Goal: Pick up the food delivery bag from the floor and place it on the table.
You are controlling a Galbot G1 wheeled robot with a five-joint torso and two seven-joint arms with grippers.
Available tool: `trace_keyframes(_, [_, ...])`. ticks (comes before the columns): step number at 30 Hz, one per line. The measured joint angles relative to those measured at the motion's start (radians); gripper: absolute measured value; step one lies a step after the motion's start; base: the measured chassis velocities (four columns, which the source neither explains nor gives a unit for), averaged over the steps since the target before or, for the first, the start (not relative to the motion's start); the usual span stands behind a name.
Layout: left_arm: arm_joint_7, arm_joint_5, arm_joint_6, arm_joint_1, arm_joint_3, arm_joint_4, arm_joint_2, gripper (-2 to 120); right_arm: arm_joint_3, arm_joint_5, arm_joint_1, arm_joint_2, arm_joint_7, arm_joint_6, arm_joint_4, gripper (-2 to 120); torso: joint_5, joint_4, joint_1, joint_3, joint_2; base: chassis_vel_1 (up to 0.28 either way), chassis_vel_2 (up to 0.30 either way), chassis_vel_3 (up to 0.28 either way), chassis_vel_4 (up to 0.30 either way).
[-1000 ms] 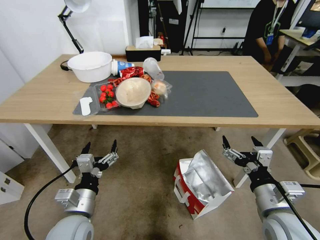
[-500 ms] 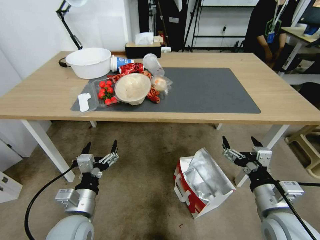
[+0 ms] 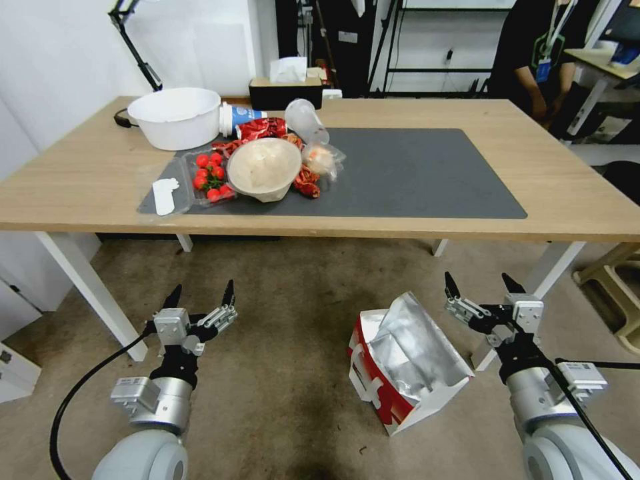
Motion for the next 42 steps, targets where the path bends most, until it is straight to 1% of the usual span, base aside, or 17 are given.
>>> trace_keyframes(1, [0.0, 0.0, 0.0, 0.0, -0.001, 0.0, 0.0, 100, 0.0, 0.0, 0.0, 0.0, 0.0, 0.0, 0.0, 100, 0.0, 0.0, -0.003, -0.006, -0.009, 0.0, 0.0, 0.0, 0.0])
trace_keyframes(2, [0.0, 0.0, 0.0, 0.0, -0.001, 0.0, 0.0, 100, 0.0, 0.0, 0.0, 0.0, 0.0, 0.0, 0.0, 100, 0.0, 0.0, -0.003, -0.006, -0.009, 0.0, 0.0, 0.0, 0.0])
trace_keyframes(5, [0.0, 0.0, 0.0, -0.001, -0.001, 0.001, 0.0, 100, 0.0, 0.0, 0.001, 0.0, 0.0, 0.001, -0.002, 100, 0.0, 0.0, -0.012, -0.02, -0.032, 0.0, 0.0, 0.0, 0.0])
trace_keyframes(6, [0.0, 0.0, 0.0, -0.001, -0.001, 0.001, 0.0, 100, 0.0, 0.0, 0.001, 0.0, 0.0, 0.001, -0.002, 100, 0.0, 0.0, -0.012, -0.02, -0.032, 0.0, 0.0, 0.0, 0.0])
trace_keyframes(9, [0.0, 0.0, -0.001, -0.001, -0.002, 0.002, 0.001, 100, 0.0, -0.001, 0.002, -0.001, 0.0, 0.002, -0.005, 100, 0.0, 0.0, -0.02, -0.034, -0.054, 0.0, 0.0, 0.0, 0.0])
trace_keyframes(10, [0.0, 0.0, -0.001, -0.001, -0.002, 0.002, 0.001, 100, 0.0, -0.001, 0.002, -0.001, 0.0, 0.002, -0.005, 100, 0.0, 0.0, -0.02, -0.034, -0.054, 0.0, 0.0, 0.0, 0.0])
trace_keyframes(12, [0.001, 0.0, -0.001, -0.001, -0.002, 0.002, 0.001, 100, 0.0, -0.001, 0.002, -0.002, 0.0, 0.002, -0.005, 100, 0.0, 0.0, -0.027, -0.045, -0.071, 0.0, 0.0, 0.0, 0.0])
trace_keyframes(13, [0.001, 0.0, -0.001, -0.001, -0.002, 0.002, 0.001, 100, 0.0, -0.001, 0.002, -0.002, 0.0, 0.002, -0.005, 100, 0.0, 0.0, -0.027, -0.045, -0.071, 0.0, 0.0, 0.0, 0.0])
trace_keyframes(16, [0.004, 0.0, -0.003, -0.001, -0.001, 0.005, -0.001, 100, 0.0, -0.002, 0.001, -0.005, -0.001, 0.003, -0.007, 100, 0.0, 0.0, -0.037, -0.063, -0.099, 0.0, 0.0, 0.0, 0.0])
trace_keyframes(18, [0.004, 0.0, -0.003, -0.001, -0.001, 0.006, -0.001, 100, 0.0, -0.002, 0.001, -0.005, -0.001, 0.003, -0.007, 100, 0.0, 0.0, -0.038, -0.065, -0.103, 0.0, 0.0, 0.0, 0.0])
trace_keyframes(19, [0.004, 0.0, -0.004, -0.002, -0.001, 0.007, -0.001, 100, 0.0, -0.002, 0.001, -0.005, -0.001, 0.003, -0.007, 100, 0.0, 0.0, -0.043, -0.072, -0.114, 0.0, 0.0, 0.0, 0.0])
trace_keyframes(20, [0.004, 0.0, -0.004, -0.002, -0.001, 0.007, -0.001, 100, 0.0, -0.002, 0.001, -0.005, -0.001, 0.003, -0.007, 100, 0.0, 0.0, -0.043, -0.072, -0.114, 0.0, 0.0, 0.0, 0.0])
trace_keyframes(23, [0.005, 0.0, -0.005, -0.003, 0.0, 0.01, -0.001, 100, 0.0, -0.002, 0.001, -0.005, -0.002, 0.004, -0.008, 100, 0.0, 0.0, -0.05, -0.085, -0.135, 0.0, 0.0, 0.0, 0.0])
trace_keyframes(24, [0.005, 0.0, -0.005, -0.003, 0.0, 0.01, -0.001, 100, 0.0, -0.002, 0.001, -0.005, -0.002, 0.004, -0.008, 100, 0.0, 0.0, -0.05, -0.085, -0.135, 0.0, 0.0, 0.0, 0.0])
trace_keyframes(27, [0.005, 0.0, -0.006, -0.003, 0.0, 0.012, 0.0, 100, 0.0, -0.002, 0.002, -0.004, -0.002, 0.006, -0.01, 100, 0.0, 0.0, -0.057, -0.099, -0.155, 0.0, 0.0, 0.0, 0.0])
trace_keyframes(39, [0.008, 0.001, -0.008, -0.006, 0.0, 0.021, 0.005, 100, 0.0, -0.001, 0.005, -0.004, -0.002, 0.008, -0.015, 100, 0.0, 0.0, -0.072, -0.129, -0.201, 0.0, 0.0, 0.0, 0.0])
trace_keyframes(42, [0.011, 0.001, -0.01, -0.009, -0.002, 0.024, 0.006, 100, -0.001, -0.001, 0.006, -0.003, -0.003, 0.012, -0.017, 100, 0.0, 0.0, -0.08, -0.144, -0.223, 0.0, 0.0, 0.0, 0.0])
